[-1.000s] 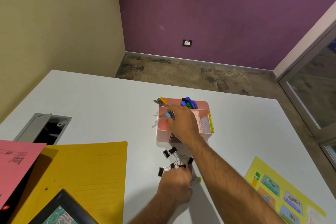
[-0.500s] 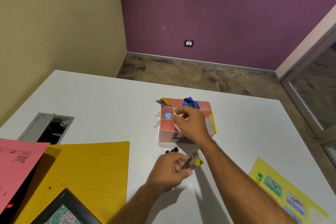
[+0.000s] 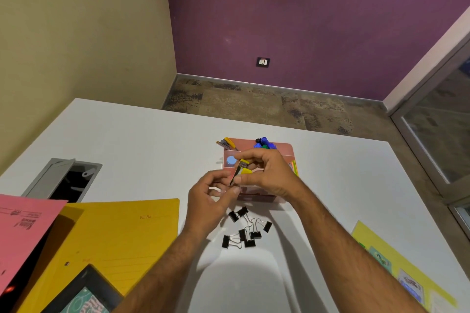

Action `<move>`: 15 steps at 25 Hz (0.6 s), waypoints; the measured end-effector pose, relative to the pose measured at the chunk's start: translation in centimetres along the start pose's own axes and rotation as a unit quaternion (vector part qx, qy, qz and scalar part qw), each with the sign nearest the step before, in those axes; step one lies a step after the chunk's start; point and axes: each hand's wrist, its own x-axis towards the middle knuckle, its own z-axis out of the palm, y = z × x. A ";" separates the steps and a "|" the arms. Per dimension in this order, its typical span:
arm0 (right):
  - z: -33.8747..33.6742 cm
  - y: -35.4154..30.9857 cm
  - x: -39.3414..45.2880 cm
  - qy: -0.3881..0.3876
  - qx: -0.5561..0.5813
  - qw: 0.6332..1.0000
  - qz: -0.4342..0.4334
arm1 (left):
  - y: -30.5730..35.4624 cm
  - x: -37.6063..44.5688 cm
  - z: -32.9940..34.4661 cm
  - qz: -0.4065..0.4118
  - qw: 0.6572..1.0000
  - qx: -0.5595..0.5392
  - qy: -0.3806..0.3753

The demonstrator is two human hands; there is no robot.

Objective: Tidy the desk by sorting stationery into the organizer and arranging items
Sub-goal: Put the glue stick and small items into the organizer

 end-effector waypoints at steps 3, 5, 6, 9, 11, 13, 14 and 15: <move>0.7 -0.6 -0.1 0.069 -0.038 0.997 -0.011 | -2.1 -0.5 -1.6 0.016 0.991 0.098 0.091; 1.2 -0.4 0.0 0.111 -0.085 0.990 -0.027 | -4.3 -1.2 -3.0 0.025 0.964 0.240 0.111; 1.5 -0.1 0.1 0.122 -0.121 0.984 -0.044 | -5.7 -1.8 -3.7 0.030 0.945 0.311 0.093; 2.4 1.0 0.5 0.102 -0.189 0.974 -0.069 | -9.9 -3.5 -4.9 0.004 0.881 0.473 -0.005; 3.2 1.6 0.7 0.072 -0.225 0.970 -0.060 | -11.4 -4.0 -5.0 -0.009 0.838 0.544 -0.051; 3.7 2.0 0.9 0.050 -0.267 0.961 -0.043 | -11.5 -4.1 -4.9 -0.009 0.816 0.574 -0.065; 3.9 2.1 1.0 0.043 -0.287 0.956 -0.032 | -11.3 -4.2 -4.8 -0.008 0.812 0.580 -0.068; 4.1 2.1 1.0 0.042 -0.301 0.952 -0.024 | -11.2 -4.2 -4.8 -0.008 0.809 0.583 -0.067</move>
